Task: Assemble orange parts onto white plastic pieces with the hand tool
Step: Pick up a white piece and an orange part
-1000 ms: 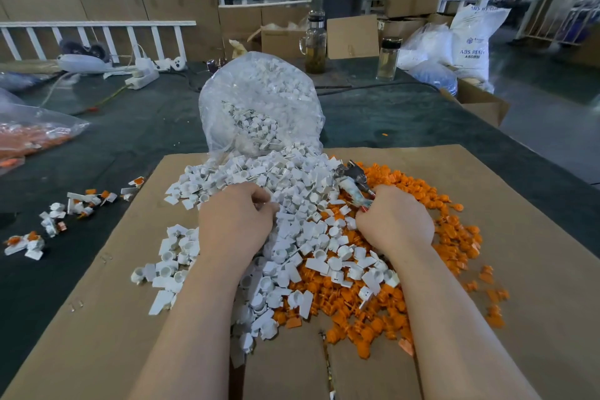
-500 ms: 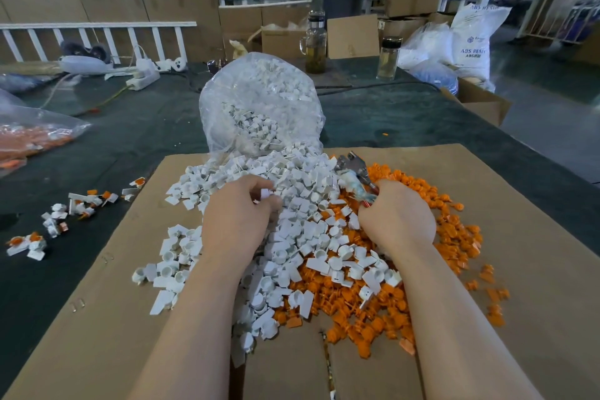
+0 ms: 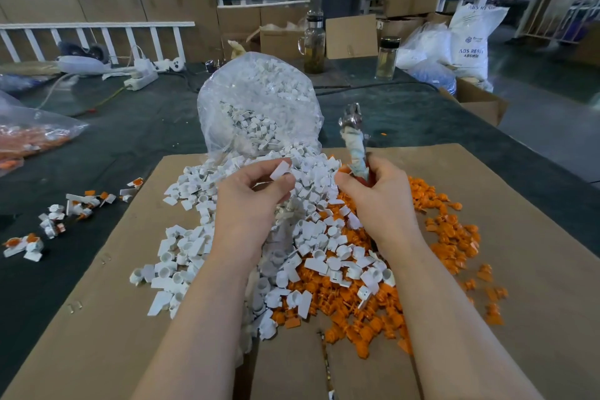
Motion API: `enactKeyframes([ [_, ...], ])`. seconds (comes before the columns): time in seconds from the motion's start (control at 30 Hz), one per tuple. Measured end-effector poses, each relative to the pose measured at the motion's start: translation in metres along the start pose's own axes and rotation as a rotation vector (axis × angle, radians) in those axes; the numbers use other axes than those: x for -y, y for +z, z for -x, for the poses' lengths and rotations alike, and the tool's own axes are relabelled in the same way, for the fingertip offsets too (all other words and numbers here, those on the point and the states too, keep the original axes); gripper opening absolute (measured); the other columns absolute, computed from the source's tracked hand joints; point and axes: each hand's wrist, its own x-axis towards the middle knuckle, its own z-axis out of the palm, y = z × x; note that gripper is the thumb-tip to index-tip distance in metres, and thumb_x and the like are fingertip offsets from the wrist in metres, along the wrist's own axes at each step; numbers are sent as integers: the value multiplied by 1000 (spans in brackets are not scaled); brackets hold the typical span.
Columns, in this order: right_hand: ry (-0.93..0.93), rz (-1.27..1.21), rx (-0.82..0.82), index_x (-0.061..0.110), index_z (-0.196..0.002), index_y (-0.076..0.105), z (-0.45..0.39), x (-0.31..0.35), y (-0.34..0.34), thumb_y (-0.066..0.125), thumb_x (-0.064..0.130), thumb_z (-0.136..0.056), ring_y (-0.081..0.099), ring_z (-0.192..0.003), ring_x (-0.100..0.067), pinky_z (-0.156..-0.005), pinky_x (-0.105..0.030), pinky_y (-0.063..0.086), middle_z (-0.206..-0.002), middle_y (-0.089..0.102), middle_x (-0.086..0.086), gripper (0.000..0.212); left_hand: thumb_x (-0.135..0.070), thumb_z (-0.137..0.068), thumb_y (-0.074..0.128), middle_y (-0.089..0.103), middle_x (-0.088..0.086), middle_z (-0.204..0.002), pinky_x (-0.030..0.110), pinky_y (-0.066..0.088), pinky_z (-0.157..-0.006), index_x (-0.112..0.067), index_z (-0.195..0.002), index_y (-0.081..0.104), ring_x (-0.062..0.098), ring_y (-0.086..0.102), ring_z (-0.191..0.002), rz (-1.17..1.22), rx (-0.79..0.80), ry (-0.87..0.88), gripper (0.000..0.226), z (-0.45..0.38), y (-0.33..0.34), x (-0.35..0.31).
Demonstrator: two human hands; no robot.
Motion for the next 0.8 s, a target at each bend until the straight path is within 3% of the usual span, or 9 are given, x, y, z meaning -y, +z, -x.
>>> enactKeyframes([
  [0.13,-95,-64,59,29,-84,64,3,5,5,73,21,-85,56,-64,8,-57,-7,42,-66,62,25,12,-8,-83,77,77,0,-85,27,59,-77,-28,-89,73,16,74,-80,36,10,-5,21,3,7,0],
  [0.23,-166,-50,68,29,-85,63,6,7,8,75,21,-83,57,-67,6,-62,-8,44,-71,63,17,15,-10,-81,79,74,-2,-76,21,57,-70,-21,-83,72,11,71,-72,46,1,-3,13,4,10,0],
  [0.33,-197,-71,81,27,-87,64,7,8,11,76,19,-83,58,-68,6,-63,-8,44,-70,62,22,15,-13,-80,81,71,-9,-69,13,51,-61,-21,-77,72,1,63,-61,21,-19,-3,12,5,12,0],
  [0.4,-206,-83,84,25,-88,64,8,9,13,74,17,-85,57,-65,7,-61,-7,42,-68,61,27,13,-12,-80,80,70,-8,-65,13,51,-58,-21,-76,72,2,62,-59,38,-39,-15,13,7,14,-1],
  [0.57,-229,-57,60,23,-93,65,10,10,16,72,16,-87,59,-68,9,-62,-6,44,-74,61,18,11,-2,-80,77,74,7,-73,16,55,-63,-13,-77,70,13,71,-67,131,-71,-54,13,9,17,-4],
  [0.8,-221,41,0,20,-100,64,11,9,18,70,28,-89,57,-68,6,-60,-7,42,-75,59,18,15,-3,-80,77,72,3,-65,18,56,-60,-10,-79,71,14,70,-62,227,-64,-120,9,10,17,-6],
])
